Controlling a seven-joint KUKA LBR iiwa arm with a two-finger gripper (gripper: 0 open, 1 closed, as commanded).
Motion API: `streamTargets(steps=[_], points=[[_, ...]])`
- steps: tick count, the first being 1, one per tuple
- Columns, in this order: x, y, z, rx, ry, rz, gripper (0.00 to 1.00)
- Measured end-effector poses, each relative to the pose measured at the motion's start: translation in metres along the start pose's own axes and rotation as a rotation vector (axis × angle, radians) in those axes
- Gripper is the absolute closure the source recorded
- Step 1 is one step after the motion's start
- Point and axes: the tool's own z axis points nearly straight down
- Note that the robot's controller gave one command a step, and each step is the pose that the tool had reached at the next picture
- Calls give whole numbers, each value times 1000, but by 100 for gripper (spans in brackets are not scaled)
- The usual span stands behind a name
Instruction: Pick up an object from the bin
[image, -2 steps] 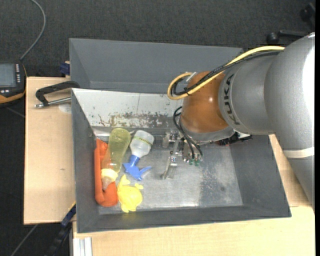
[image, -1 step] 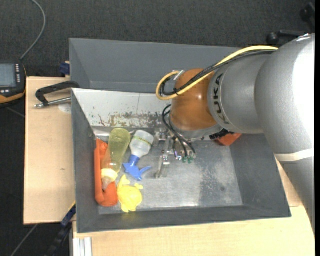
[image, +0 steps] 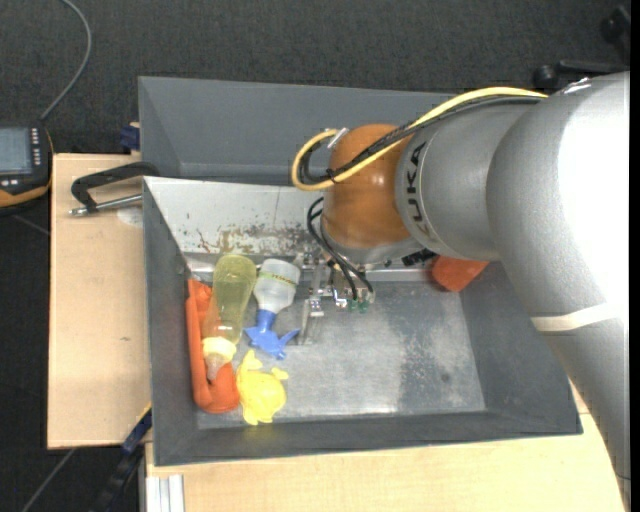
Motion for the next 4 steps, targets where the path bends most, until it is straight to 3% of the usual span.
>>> streamTargets(steps=[1, 2, 3, 4], points=[[17, 21, 0, 1, 2, 77, 0], [77, -2, 0, -2, -1, 179, 0], [83, 33, 0, 2, -2, 108, 0], [40, 54, -2, -3, 0, -48, 0]])
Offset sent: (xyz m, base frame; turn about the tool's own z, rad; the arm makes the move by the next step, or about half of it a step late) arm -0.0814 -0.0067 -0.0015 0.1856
